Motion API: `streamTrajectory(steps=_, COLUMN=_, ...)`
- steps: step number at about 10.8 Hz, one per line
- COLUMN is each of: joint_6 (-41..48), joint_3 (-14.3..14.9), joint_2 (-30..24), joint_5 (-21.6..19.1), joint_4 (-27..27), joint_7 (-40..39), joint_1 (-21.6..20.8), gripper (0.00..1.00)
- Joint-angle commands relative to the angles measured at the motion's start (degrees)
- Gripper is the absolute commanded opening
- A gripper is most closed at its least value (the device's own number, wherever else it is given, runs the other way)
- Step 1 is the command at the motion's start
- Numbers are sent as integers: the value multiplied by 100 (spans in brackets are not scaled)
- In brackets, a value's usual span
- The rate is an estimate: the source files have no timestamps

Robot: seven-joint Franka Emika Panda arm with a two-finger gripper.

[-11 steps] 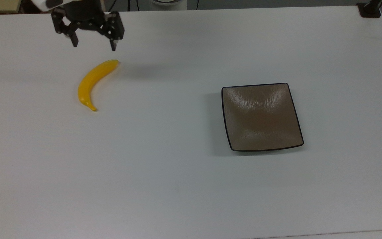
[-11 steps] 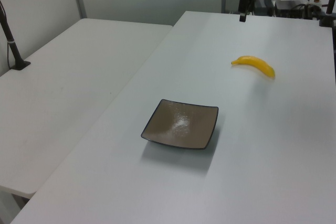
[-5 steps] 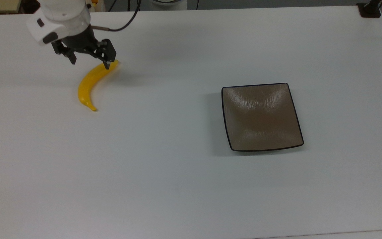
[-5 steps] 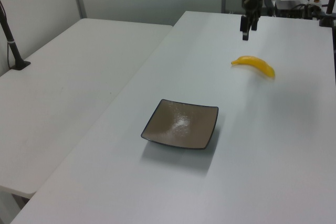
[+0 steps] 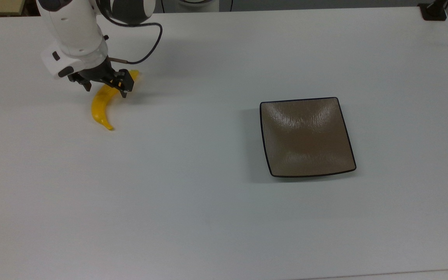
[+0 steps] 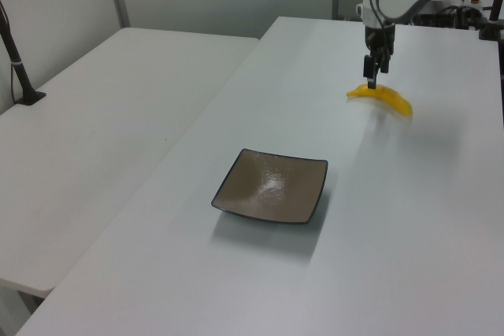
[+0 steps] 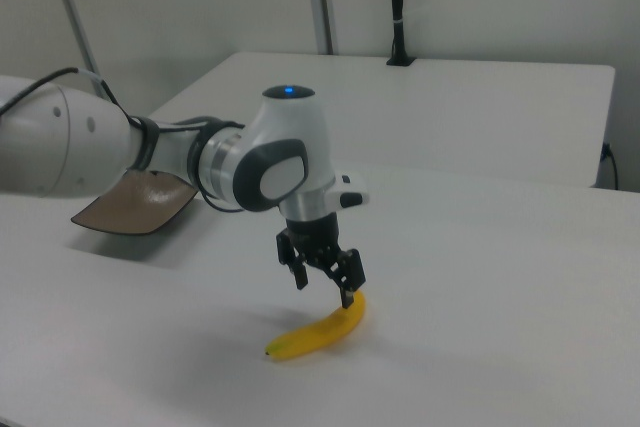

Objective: Bananas placed on a ceramic plate
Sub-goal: 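Lower the gripper onto the banana and close it around the middle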

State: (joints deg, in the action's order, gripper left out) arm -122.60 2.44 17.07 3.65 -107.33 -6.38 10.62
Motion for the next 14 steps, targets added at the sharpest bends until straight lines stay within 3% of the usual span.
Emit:
streamTrajectory(steps=1, joint_6=-492, joint_3=81, joint_2=164, joint_5=285, joint_4=-298, joint_7=-47, joint_1=-16, gripper=100)
streamTrajectory(steps=5, joint_6=-572, joint_3=186, joint_2=244, joint_5=382, joint_4=-306, joint_7=-56, joint_1=-16, gripper=97)
streamTrajectory(steps=9, joint_6=-572, joint_3=186, joint_2=280, joint_5=382, joint_4=-306, joint_7=-65, joint_1=-16, gripper=57)
streamTrajectory(steps=13, joint_6=-563, joint_3=186, joint_2=288, joint_5=382, joint_4=-298, joint_7=-109, joint_1=-16, gripper=7)
streamTrajectory(steps=14, joint_6=-546, joint_3=186, joint_2=280, joint_5=382, joint_4=-298, joint_7=-187, joint_1=-25, gripper=5)
